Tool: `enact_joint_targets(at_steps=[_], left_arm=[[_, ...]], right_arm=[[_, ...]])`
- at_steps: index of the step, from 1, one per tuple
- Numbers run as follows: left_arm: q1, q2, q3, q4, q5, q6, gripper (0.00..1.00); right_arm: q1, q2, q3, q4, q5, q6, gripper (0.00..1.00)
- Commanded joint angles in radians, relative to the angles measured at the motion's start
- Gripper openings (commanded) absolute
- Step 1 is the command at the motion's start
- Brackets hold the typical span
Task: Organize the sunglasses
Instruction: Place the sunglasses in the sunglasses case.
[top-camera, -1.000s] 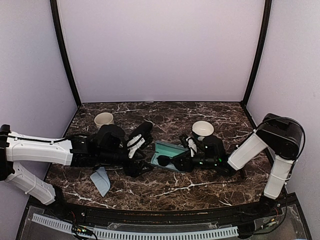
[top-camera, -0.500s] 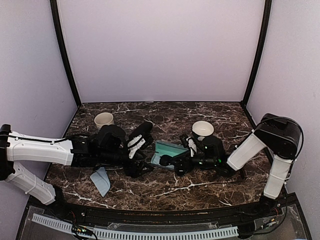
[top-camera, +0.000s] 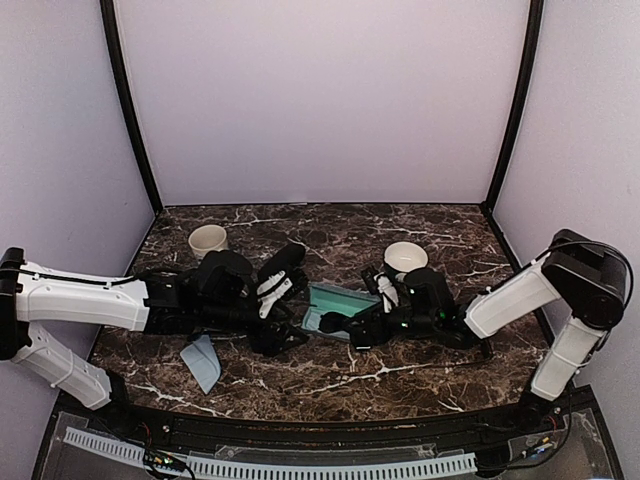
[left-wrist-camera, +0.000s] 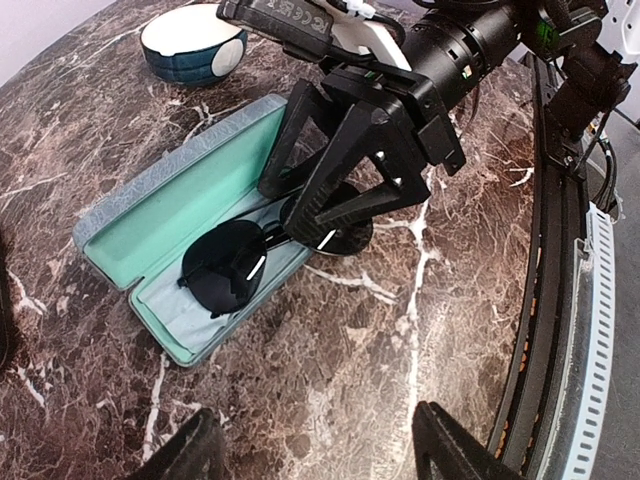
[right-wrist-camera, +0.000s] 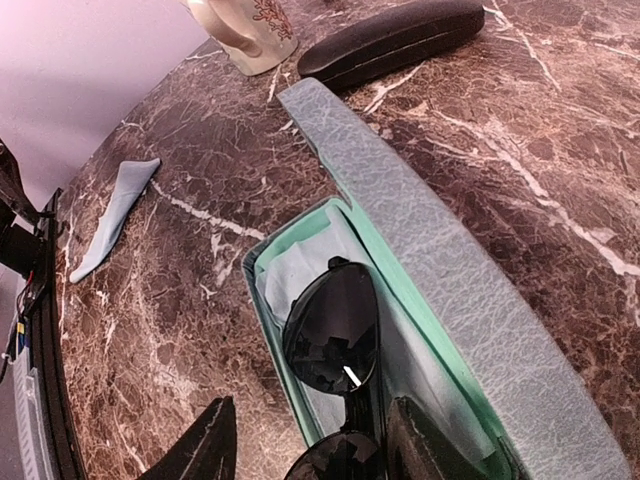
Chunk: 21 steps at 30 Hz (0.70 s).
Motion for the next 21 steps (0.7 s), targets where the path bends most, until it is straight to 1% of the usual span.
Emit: enact_joint_targets(at_steps=[1,5,7,12,18,21], left_arm=[[0.006,0.004,0.016,0.025,0.016,-0.012,0.66],[0.006,0.01,0.011,0.043,-0.025,-0.033,0.66],[0.006,0.018,0.009,0.058,-0.058,-0.057,0.66],[0.016,0.083,0.022,0.095,-0.13,-0.127,0.66],[0.077,0.201,0.051,0.157,-0.127,-0.272,0.64],[0.113,0.242,0.054,0.206,-0.095,-0.314,0.66]], right_arm=[[0.025,-0.049,0.015,-0.069,0.071,-0.002,0.52],[0.039,-0.088,0.004,-0.129,0.119,0.014,0.53],[0.05,-0.152,-0.01,-0.163,0.145,0.022,0.53],[0.062,-0.252,-0.051,-0.267,0.206,0.07,0.52],[0.069,-0.357,-0.107,-0.391,0.241,0.229,0.52],[0.086,-0.394,-0.136,-0.415,0.246,0.308,0.53]])
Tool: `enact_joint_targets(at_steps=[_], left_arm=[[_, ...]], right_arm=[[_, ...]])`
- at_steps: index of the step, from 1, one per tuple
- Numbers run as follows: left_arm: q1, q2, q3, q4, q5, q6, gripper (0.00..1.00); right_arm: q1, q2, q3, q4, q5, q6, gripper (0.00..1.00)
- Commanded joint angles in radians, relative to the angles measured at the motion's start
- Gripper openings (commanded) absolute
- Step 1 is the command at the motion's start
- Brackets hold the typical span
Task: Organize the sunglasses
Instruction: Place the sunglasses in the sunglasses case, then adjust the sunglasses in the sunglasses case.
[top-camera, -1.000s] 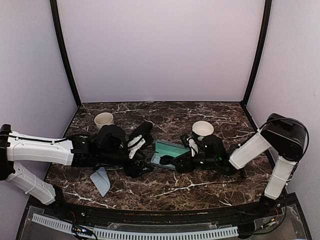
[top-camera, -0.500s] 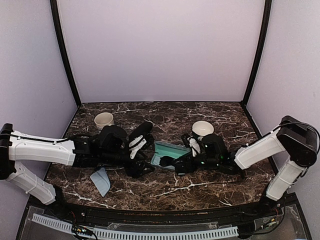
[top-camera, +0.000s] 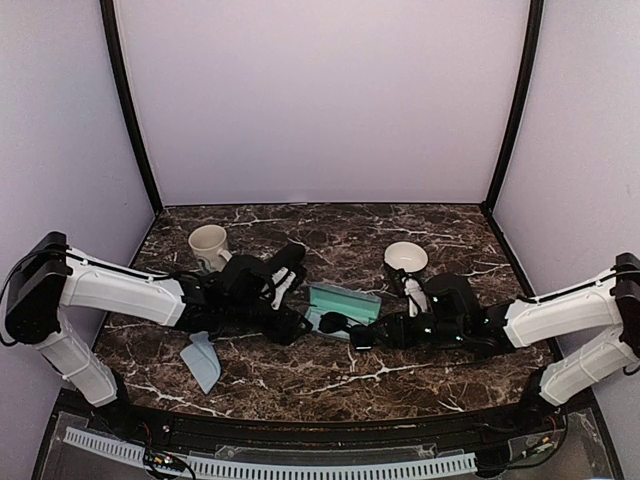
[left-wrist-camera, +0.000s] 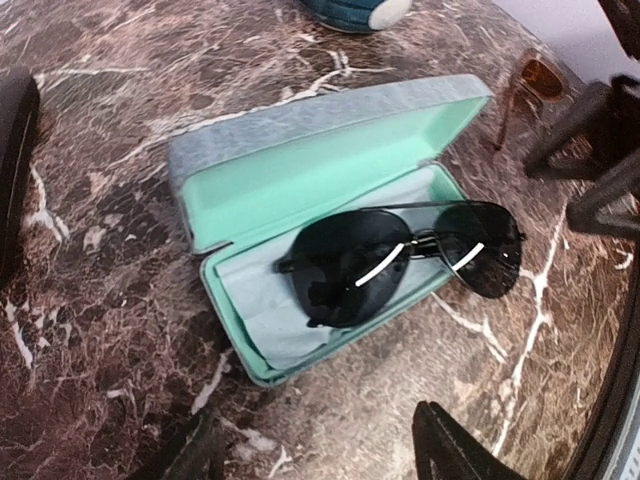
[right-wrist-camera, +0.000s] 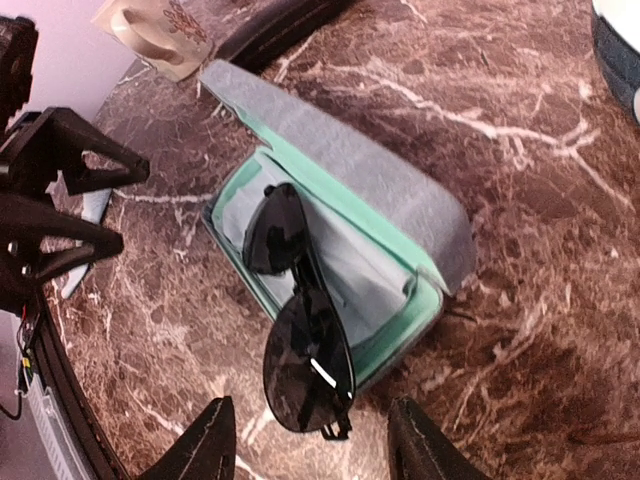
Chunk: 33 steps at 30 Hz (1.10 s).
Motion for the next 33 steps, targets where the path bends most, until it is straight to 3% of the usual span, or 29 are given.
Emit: enact_joint_targets(at_steps=[1,12,33], left_arm=[[0.052,0.043,0.033,0.098,0.032,-0.114,0.67],[0.141,0.152,0.07,0.169,0.191,-0.197,0.75],[0.145,0.206,0.065,0.217,0.241,-0.225,0.71]], right_arm=[[0.03,-0.051,-0.04,-0.079,0.035,0.153,0.54],[0.08,0.03,0.001,-0.089,0.047,0.262,0.59],[0.09,0.143,0.084,-0.04,0.012,0.247,0.56]])
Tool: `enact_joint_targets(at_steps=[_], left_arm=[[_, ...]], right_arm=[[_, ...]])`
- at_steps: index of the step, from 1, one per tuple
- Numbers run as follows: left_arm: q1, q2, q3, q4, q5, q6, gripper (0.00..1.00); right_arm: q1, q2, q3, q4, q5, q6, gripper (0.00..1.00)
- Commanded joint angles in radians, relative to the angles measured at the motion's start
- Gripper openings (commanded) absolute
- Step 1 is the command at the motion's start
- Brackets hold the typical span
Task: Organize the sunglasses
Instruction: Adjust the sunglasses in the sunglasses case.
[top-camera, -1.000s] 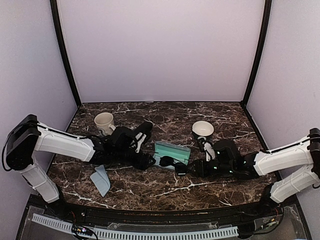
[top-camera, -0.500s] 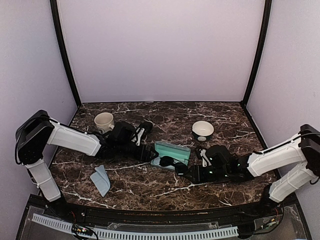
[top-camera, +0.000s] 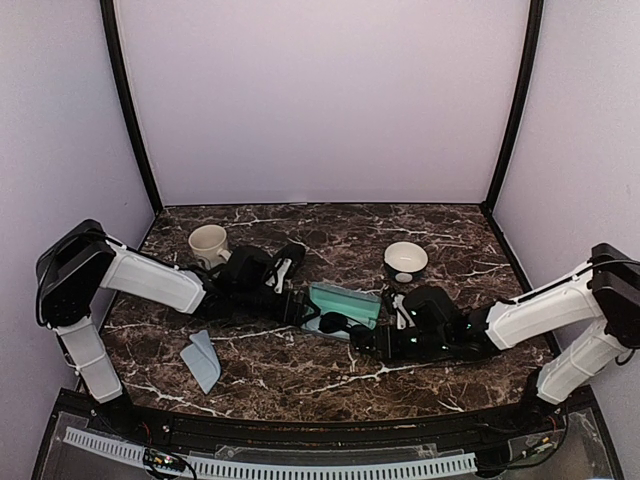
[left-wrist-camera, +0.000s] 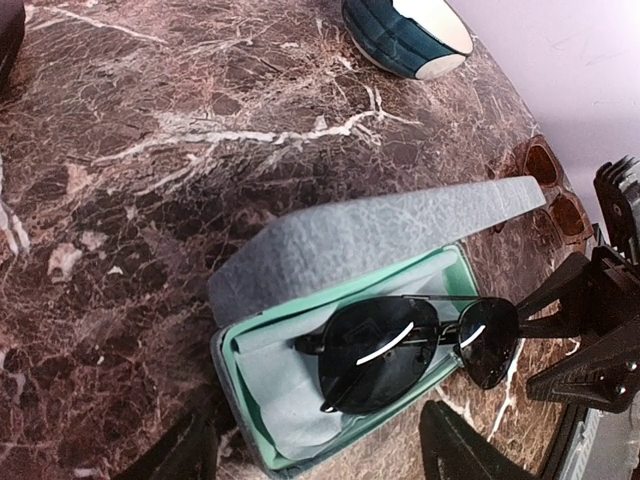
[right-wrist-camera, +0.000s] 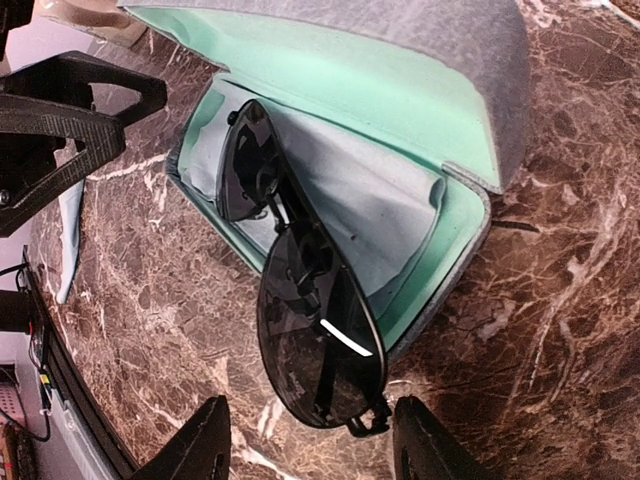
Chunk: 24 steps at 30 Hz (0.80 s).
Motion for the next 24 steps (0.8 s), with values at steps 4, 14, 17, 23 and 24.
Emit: enact_joint_targets(at_steps=[4,14,17,23,24], left_arm=[[0.004,0.008,0.011,0.023,0.028,-0.006,0.69],[0.004,0.013,-0.001,0.029,0.033,-0.009,0.64],[0.004,0.014,-0.003,0.029,0.034,-0.007,0.64],[0.002,0.01,-0.006,0.03,0.033,-0.012,0.63],[0.002,0.01,-0.006,0.031,0.034,-0.013,0.63]], right_arm=[[0.009,0.024,0.045,0.033,-0.011,-0.015,0.56],[0.009,0.038,0.087,0.002,0.001,-0.033,0.56],[0.009,0.046,0.101,-0.007,0.007,-0.038,0.56],[0.01,0.042,0.118,-0.081,0.048,-0.029,0.57],[0.009,0.032,0.116,-0.095,0.057,-0.025,0.58]])
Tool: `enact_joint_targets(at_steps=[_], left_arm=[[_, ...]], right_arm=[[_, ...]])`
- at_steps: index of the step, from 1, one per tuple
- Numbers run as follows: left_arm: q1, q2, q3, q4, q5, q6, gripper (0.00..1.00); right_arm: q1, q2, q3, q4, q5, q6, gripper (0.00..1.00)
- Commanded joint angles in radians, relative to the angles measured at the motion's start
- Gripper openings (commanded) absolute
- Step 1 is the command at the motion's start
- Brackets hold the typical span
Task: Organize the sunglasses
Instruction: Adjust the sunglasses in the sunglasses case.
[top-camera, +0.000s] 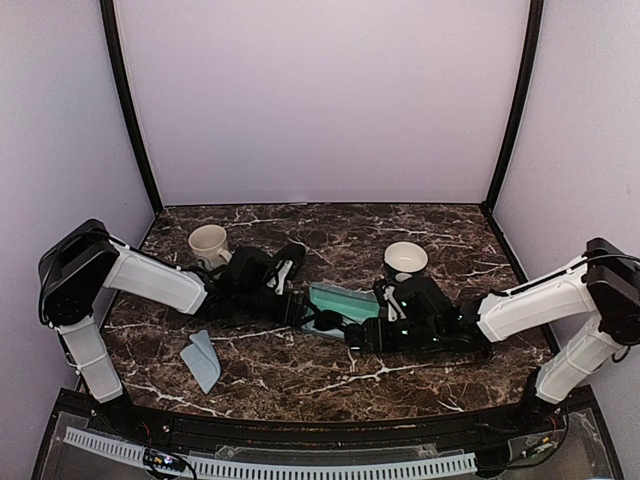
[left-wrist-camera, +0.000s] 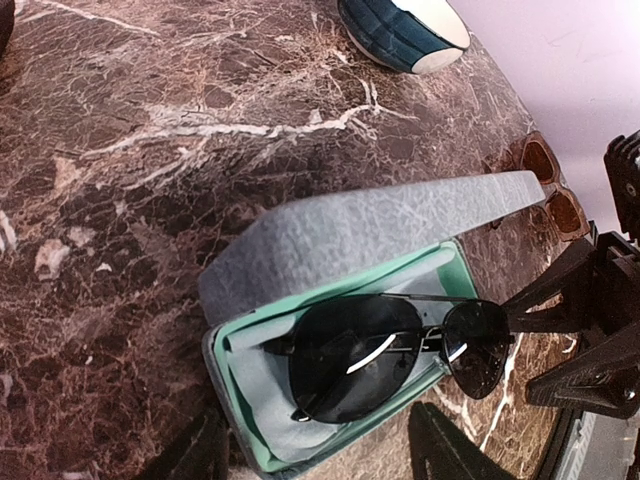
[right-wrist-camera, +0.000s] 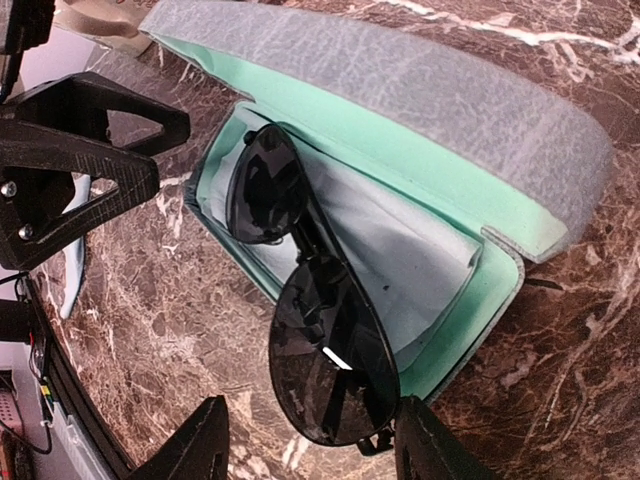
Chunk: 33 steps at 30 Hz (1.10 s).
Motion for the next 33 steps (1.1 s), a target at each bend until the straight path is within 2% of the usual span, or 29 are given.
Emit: enact_joint_targets(at_steps=[1,13,33], left_arm=[[0.002,-0.006,-0.007,0.017,0.013,-0.006,0.63],[0.002,-0.01,-0.001,0.011,0.004,-0.002,0.63],[0.002,-0.02,0.004,-0.002,-0.009,0.015,0.63]], right_arm=[[0.009,-0.026,0.019,-0.064,0.051,0.007,0.58],[0.029,-0.079,-0.03,-0.061,0.022,0.045,0.59],[0.05,0.008,0.026,-0.037,-0.037,0.035,0.59]])
